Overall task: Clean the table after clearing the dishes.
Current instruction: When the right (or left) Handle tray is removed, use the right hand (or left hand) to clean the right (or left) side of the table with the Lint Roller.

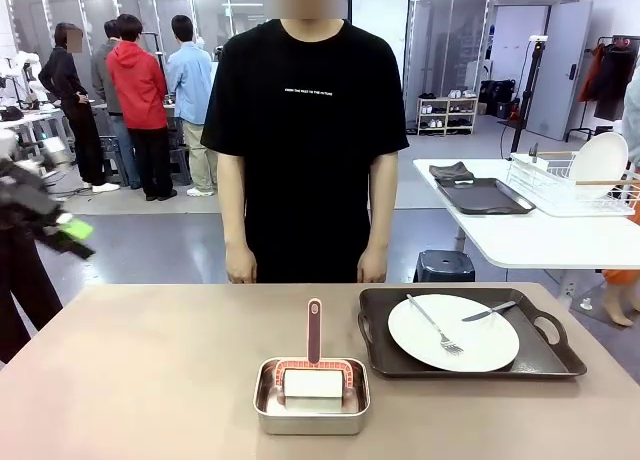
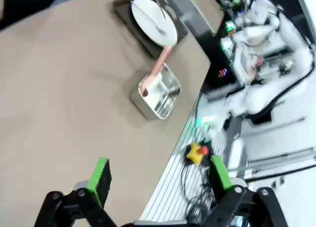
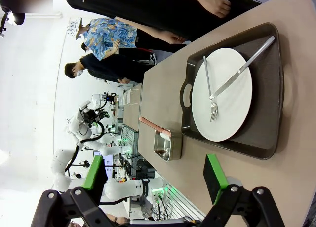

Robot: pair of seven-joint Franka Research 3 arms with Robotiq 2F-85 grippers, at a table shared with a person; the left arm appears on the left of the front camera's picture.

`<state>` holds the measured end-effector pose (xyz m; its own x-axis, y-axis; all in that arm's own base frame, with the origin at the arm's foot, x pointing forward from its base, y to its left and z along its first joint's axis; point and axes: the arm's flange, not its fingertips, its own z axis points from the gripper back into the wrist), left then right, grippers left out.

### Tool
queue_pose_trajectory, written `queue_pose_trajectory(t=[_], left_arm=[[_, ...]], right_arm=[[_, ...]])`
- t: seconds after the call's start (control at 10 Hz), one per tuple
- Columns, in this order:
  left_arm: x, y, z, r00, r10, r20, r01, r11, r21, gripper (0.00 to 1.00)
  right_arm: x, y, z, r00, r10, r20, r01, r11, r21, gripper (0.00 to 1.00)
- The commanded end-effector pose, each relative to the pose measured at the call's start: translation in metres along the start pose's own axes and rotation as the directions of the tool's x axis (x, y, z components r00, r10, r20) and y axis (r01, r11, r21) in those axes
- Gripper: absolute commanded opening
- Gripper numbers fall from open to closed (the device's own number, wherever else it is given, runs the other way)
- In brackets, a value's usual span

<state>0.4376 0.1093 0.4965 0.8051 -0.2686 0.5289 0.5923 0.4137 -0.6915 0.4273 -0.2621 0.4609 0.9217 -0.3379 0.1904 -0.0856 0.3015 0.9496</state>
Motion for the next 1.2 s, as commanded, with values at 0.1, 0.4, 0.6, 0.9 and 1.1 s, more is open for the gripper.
queue_pose_trajectory(t=[0.1,0.4,0.6,0.9,1.1], left_arm=[[-0.086,0.018,0.027,0.963,0.122,0.241,-0.116,0.993,-0.039,1.00],[-0.167,0.038,0.092,0.915,0.183,0.360,-0.166,0.983,-0.076,1.00],[-0.172,0.045,0.107,0.916,0.187,0.354,-0.164,0.982,-0.094,1.00],[-0.184,0.037,0.101,0.899,0.211,0.384,-0.198,0.977,-0.072,1.00],[-0.184,0.037,0.101,0.899,0.211,0.384,-0.198,0.977,-0.072,1.00]], right_arm=[[-0.001,0.003,-0.001,1.000,0.003,0.001,-0.003,1.000,0.004,1.00],[-0.001,0.003,-0.001,1.000,0.003,0.001,-0.003,1.000,0.004,1.00],[-0.001,0.003,-0.001,1.000,0.003,0.001,-0.003,1.000,0.004,1.00],[-0.001,0.003,-0.001,1.000,0.003,0.001,-0.003,1.000,0.004,1.00],[-0.001,0.003,-0.001,1.000,0.003,0.001,-0.003,1.000,0.004,1.00]])
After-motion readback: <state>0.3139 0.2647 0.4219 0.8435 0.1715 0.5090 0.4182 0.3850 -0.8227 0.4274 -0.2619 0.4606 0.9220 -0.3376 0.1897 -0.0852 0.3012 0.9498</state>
